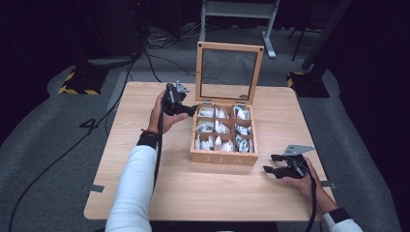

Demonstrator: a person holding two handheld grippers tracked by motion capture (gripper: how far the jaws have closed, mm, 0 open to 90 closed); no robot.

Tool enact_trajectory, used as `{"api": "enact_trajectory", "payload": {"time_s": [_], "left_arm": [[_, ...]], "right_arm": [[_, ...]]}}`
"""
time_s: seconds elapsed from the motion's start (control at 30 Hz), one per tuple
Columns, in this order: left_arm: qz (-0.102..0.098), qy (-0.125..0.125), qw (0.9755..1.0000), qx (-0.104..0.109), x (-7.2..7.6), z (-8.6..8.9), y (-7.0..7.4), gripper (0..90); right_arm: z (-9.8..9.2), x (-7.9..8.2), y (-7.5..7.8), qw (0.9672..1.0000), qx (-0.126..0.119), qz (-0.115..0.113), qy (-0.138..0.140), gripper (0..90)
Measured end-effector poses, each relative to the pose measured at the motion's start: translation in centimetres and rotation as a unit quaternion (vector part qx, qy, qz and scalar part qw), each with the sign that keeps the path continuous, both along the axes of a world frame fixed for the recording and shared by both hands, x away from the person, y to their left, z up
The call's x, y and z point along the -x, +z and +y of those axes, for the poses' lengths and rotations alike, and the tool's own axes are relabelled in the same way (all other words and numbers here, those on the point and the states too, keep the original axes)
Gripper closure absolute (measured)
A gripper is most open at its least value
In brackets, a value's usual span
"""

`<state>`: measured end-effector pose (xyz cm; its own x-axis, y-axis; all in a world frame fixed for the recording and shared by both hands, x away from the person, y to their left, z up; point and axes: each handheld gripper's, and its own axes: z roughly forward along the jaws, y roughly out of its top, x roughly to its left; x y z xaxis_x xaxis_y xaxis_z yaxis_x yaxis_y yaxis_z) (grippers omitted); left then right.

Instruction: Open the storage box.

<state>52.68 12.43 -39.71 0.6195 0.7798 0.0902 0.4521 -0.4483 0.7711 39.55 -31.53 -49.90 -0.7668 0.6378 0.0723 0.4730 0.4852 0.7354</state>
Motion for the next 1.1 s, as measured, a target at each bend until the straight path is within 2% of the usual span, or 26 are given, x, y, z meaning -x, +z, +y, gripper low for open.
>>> {"api": "enact_trajectory", "payload": {"time_s": [0.07, 0.17, 0.2, 0.37, 0.5, 0.53, 0.63, 0.7, 0.73, 0.83, 1.1], "left_arm": [[0.000, -0.006, 1.0000, -0.005, 1.0, 0.6, -0.1, 17.2], [0.000, -0.010, 0.9996, -0.028, 2.5, 1.4, -0.5, 16.3], [0.000, -0.010, 0.9996, -0.028, 2.5, 1.4, -0.5, 16.4], [0.009, -0.026, 0.9991, -0.032, 5.6, 3.3, -1.6, 16.4], [0.008, -0.029, 0.9988, -0.039, 7.4, 4.6, -2.1, 16.4], [0.008, -0.029, 0.9988, -0.039, 7.4, 4.6, -2.1, 16.5], [0.012, -0.030, 0.9981, -0.053, 9.2, 5.8, -2.9, 16.5], [0.013, -0.035, 0.9982, -0.048, 10.0, 6.4, -3.3, 16.6], [0.013, -0.035, 0.9982, -0.048, 10.0, 6.4, -3.3, 16.9], [0.022, -0.038, 0.9973, -0.058, 11.6, 7.1, -4.5, 16.8], [0.037, -0.046, 0.9961, -0.065, 14.1, 8.1, -6.5, 16.7]], "right_arm": [[0.0, 0.0, 0.0, 1.0000, 0.000, -0.001, -0.001, 34.6], [0.1, 0.1, -0.1, 0.9999, 0.009, -0.009, 0.003, 33.2], [0.1, 0.1, -0.1, 0.9999, 0.009, -0.009, 0.003, 33.2], [0.1, 0.2, -0.2, 0.9999, 0.007, -0.015, 0.006, 31.4], [0.3, 0.3, -0.3, 0.9995, 0.015, -0.025, 0.009, 30.9], [0.3, 0.3, -0.3, 0.9995, 0.015, -0.025, 0.009, 30.9], [0.4, 0.4, -0.3, 0.9993, 0.022, -0.029, 0.006, 30.3], [0.4, 0.4, -0.3, 0.9994, 0.022, -0.027, 0.005, 30.3], [0.4, 0.4, -0.3, 0.9994, 0.022, -0.027, 0.005, 30.3], [0.5, 0.4, -0.2, 0.9993, 0.027, -0.024, 0.000, 29.1], [0.5, 0.4, -0.1, 0.9992, 0.034, -0.020, -0.009, 26.9]]}}
